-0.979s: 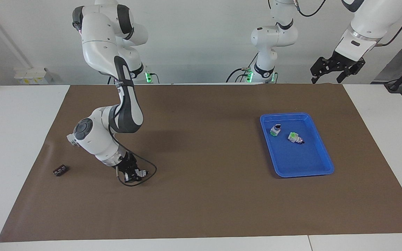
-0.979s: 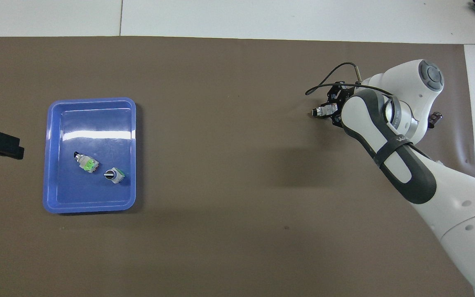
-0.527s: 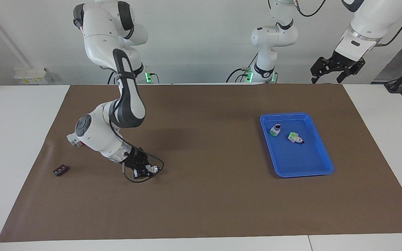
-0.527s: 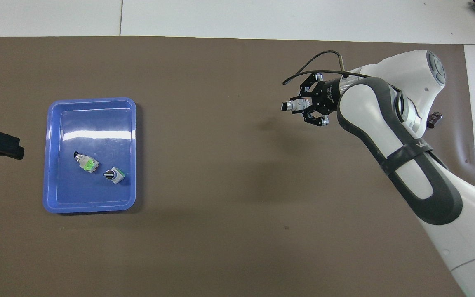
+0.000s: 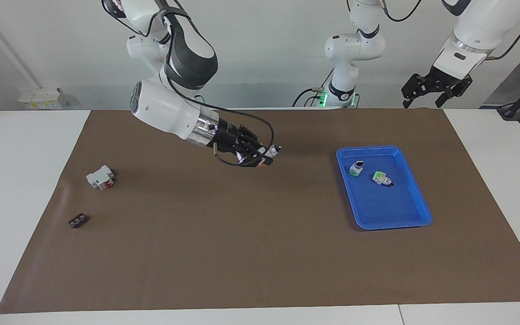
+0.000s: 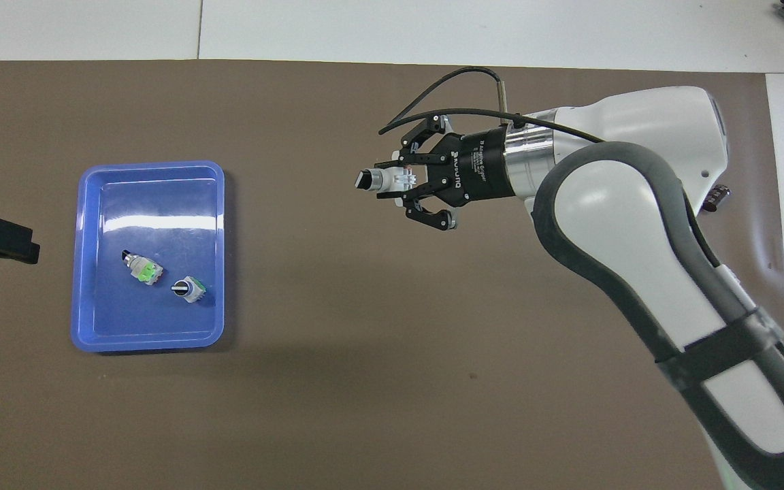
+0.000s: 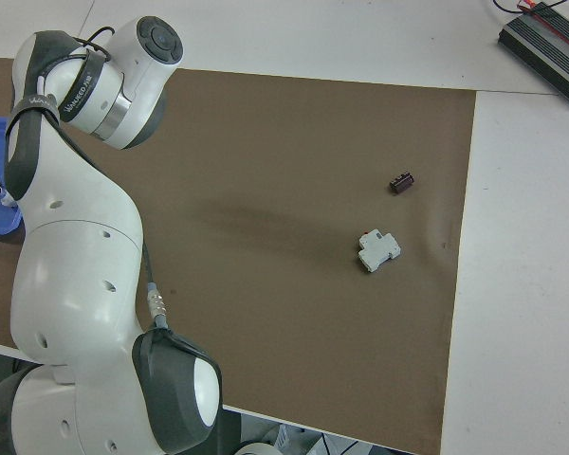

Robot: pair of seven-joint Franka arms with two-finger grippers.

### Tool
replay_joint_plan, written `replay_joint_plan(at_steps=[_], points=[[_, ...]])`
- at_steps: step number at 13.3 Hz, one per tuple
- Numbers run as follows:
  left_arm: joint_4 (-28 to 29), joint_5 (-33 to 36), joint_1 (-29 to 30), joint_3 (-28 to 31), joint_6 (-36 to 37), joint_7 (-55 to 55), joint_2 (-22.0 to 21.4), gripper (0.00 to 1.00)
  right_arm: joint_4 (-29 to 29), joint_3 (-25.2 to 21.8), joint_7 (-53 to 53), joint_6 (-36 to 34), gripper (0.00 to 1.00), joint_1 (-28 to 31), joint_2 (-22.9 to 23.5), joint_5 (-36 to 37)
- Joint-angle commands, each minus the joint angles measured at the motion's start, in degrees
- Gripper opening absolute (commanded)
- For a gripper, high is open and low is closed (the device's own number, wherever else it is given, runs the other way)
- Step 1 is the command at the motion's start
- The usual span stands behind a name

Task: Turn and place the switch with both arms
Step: 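Lift the switch and carry it toward the blue tray with the right gripper, then hold the switch with the right gripper while the left gripper reaches it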

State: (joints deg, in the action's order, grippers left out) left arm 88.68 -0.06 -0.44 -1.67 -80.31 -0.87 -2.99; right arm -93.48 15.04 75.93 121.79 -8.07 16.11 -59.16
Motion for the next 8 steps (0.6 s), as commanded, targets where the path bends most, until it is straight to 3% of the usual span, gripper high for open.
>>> replay_joint_plan(at_steps=[1, 3, 8], points=[[1.4, -0.6, 0.1, -0.4, 2.3, 1.2, -2.2, 1.00, -2.0, 2.4, 0.5, 1.3, 0.00, 0.0, -1.5, -10.9], [1.0, -0.9, -0.3, -1.2, 3.8, 9.8, -2.2, 1.00, -2.5, 2.5, 6.5, 1.9, 0.00, -2.1, -2.0, -13.4], [-0.3, -12.4, -0.4, -3.5, 3.9, 46.0, -1.6, 1.00, -3.3, 2.3, 11.9, 13.5, 0.00, -10.5, -2.0, -12.6]])
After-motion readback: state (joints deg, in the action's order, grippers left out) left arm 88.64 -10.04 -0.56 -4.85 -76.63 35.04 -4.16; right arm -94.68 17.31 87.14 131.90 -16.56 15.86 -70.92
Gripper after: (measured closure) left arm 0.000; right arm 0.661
